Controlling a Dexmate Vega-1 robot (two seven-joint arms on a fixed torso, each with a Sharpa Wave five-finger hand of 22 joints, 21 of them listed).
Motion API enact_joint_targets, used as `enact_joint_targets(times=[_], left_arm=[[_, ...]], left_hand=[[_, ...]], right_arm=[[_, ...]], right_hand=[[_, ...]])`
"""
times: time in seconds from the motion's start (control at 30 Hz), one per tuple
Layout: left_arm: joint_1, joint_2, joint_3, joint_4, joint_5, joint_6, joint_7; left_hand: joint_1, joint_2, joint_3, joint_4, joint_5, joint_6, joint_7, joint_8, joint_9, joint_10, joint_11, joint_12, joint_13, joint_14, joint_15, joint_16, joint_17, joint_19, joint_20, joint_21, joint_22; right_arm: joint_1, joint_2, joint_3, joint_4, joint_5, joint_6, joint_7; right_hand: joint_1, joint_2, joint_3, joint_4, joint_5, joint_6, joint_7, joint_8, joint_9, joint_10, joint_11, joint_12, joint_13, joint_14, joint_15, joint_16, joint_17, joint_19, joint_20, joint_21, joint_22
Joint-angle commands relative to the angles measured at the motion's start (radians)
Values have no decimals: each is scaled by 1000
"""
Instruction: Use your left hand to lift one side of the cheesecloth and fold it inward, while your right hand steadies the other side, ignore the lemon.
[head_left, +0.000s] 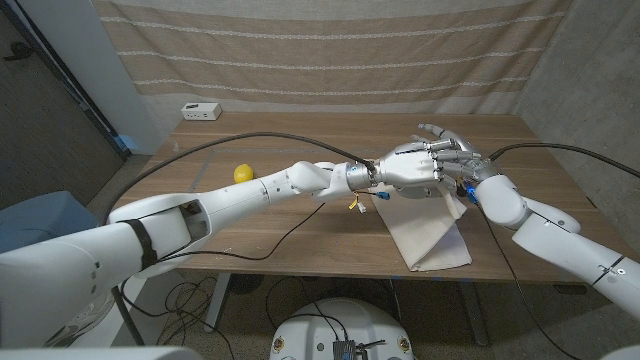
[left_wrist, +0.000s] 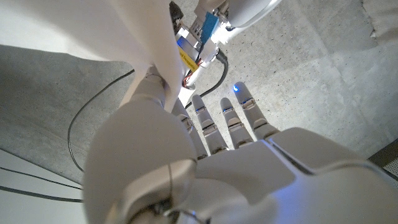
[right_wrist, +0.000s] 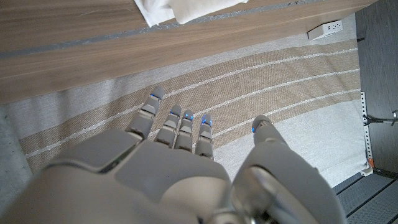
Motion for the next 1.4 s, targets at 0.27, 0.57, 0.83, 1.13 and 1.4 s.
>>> enact_joint_targets(times=[0.27, 0.57, 0.83, 1.13, 1.4], left_arm=[[6, -160, 85, 277, 141, 106, 124], [-30, 31, 31, -76, -111, -29, -284], [150, 153, -122, -275, -33, 289, -148], [298, 189, -269, -320, -233, 345, -85], [411, 238, -398, -391, -439, 322, -159]], left_hand=[[-95, -161, -164, 58, 98, -644, -40, -308, -12, -328, 68, -120, -9, -125, -39, -85, 1, -117, 123, -92, -1], [-332, -133, -321, 211, 156, -1131, -26, -299, -27, -590, 167, -134, -68, -358, 95, -120, -22, -296, 186, -251, -6], [-314, -41, -292, 217, 162, -1181, -33, -285, -30, -635, 185, -116, -93, -401, 101, -100, -36, -324, 184, -305, -4], [-289, 94, -188, 210, 60, -1040, -35, -266, -33, -493, 138, -72, -128, -255, 53, -67, -43, -144, 159, -293, -5], [-327, 76, -177, 229, 21, -997, -41, -266, -33, -441, 123, -60, -133, -215, 51, -62, -42, -106, 143, -292, -6]], right_arm=[[23, -8, 17, 29, -10, 49, 18], [43, 2, 12, 42, -9, 37, 25], [54, 13, 23, 17, -14, 17, 7], [88, 47, 6, 12, 0, 34, 19], [110, 108, -1, 65, 77, 120, 36]], right_hand=[[13, -11, 3, -22, 2, -2, -6, -2, 2, -9, -2, -4, 2, 2, 8, -3, 0, 0, 0, 3, -1], [19, -17, 3, -31, 2, -6, -9, -3, 1, -12, -2, -5, 1, 1, 8, -3, -1, -2, 2, 2, -1], [20, -28, -1, -37, 1, -7, -10, -2, 1, -13, -4, -4, 1, 1, 9, -3, 0, -5, 3, 1, -1], [14, -25, -3, -36, 1, -3, -8, 0, 2, -9, -3, -2, 2, 4, 8, 1, 3, 2, -26, 4, -1], [1, -17, -5, -28, 0, 0, -5, 2, 2, -8, 2, -1, 2, 6, 9, 4, 6, 4, -34, 4, -1]])
